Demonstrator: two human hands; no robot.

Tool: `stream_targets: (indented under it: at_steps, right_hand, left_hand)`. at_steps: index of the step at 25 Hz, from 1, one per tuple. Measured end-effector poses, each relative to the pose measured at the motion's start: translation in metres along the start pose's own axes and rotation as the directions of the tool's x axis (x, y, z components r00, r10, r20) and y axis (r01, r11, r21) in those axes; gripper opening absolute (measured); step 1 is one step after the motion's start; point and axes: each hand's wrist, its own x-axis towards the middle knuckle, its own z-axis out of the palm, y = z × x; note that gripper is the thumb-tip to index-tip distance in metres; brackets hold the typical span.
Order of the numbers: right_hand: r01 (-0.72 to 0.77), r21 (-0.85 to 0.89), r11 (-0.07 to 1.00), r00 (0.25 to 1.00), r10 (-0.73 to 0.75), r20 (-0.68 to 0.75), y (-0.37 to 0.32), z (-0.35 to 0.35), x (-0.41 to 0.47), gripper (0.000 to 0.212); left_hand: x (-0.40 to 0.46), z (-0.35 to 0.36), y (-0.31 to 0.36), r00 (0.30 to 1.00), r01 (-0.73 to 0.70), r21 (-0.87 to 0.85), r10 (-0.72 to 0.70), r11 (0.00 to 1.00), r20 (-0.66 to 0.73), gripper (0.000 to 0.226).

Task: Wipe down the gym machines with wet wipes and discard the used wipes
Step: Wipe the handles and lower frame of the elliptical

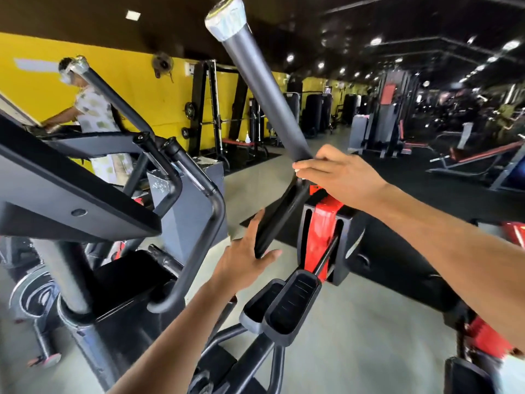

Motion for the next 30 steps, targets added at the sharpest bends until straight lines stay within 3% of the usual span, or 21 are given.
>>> stream_targets:
  at_steps: [3, 7, 8, 11, 15, 17, 20, 23, 26, 30]
  right_hand:
    - [0.086, -0.021, 0.996, 0.996, -0.086, 0.012, 0.004, 0.007, -0.002, 0.047]
    - [-0.122, 0.172, 0.978, 0.993, 0.118, 0.032, -0.026, 0.034, -0.008, 0.056]
    - [-0.115, 0.204, 0.972, 0.993, 0.107, 0.05, -0.034, 0.033, -0.004, 0.056]
    - [0.066, 0.02, 0.998, 0.998, -0.066, 0.02, -0.034, 0.008, 0.014, 0.044]
    - [0.122, -0.189, 0.974, 0.991, -0.128, -0.022, -0.009, 0.001, 0.017, 0.046]
    - [0.04, -0.068, 0.997, 0.999, -0.039, 0.016, -0.011, 0.013, 0.013, 0.044]
    - [-0.091, 0.266, 0.96, 0.994, 0.073, 0.077, -0.014, 0.014, 0.012, 0.05]
    - [-0.136, 0.392, 0.91, 0.986, 0.163, -0.037, -0.016, -0.016, 0.012, 0.042]
    - [-0.201, 0.541, 0.817, 0.871, 0.402, -0.284, -0.016, -0.036, 0.015, 0.022]
    - [-0.34, 0.697, 0.631, 0.751, 0.628, -0.202, -0.033, -0.004, 0.018, 0.012]
  left_hand:
    - [-0.001, 0.006, -0.006, 0.999, -0.006, -0.004, 0.006, 1.0, -0.032, 0.084]
    - [0.0, 0.006, -0.008, 0.998, -0.028, -0.006, 0.027, 1.0, -0.051, 0.084]
    - [0.0, 0.006, -0.007, 0.998, -0.025, -0.004, 0.025, 1.0, -0.051, 0.085]
    - [0.001, 0.008, -0.009, 0.998, -0.033, -0.008, 0.032, 0.999, -0.058, 0.088]
    - [0.002, 0.01, -0.014, 0.998, -0.036, -0.019, 0.035, 0.999, -0.049, 0.088]
    - [0.002, 0.012, -0.016, 0.998, -0.045, -0.013, 0.044, 0.999, -0.047, 0.088]
    - [0.002, 0.012, -0.016, 0.999, -0.042, -0.036, 0.041, 0.998, -0.037, 0.089]
    - [0.002, 0.012, -0.015, 0.996, -0.083, -0.019, 0.082, 0.996, -0.035, 0.09]
    - [0.001, 0.008, -0.011, 0.995, -0.093, 0.016, 0.093, 0.996, -0.024, 0.094]
    - [0.01, 0.001, 0.005, 0.977, -0.192, 0.158, 0.204, 0.969, -0.065, 0.092]
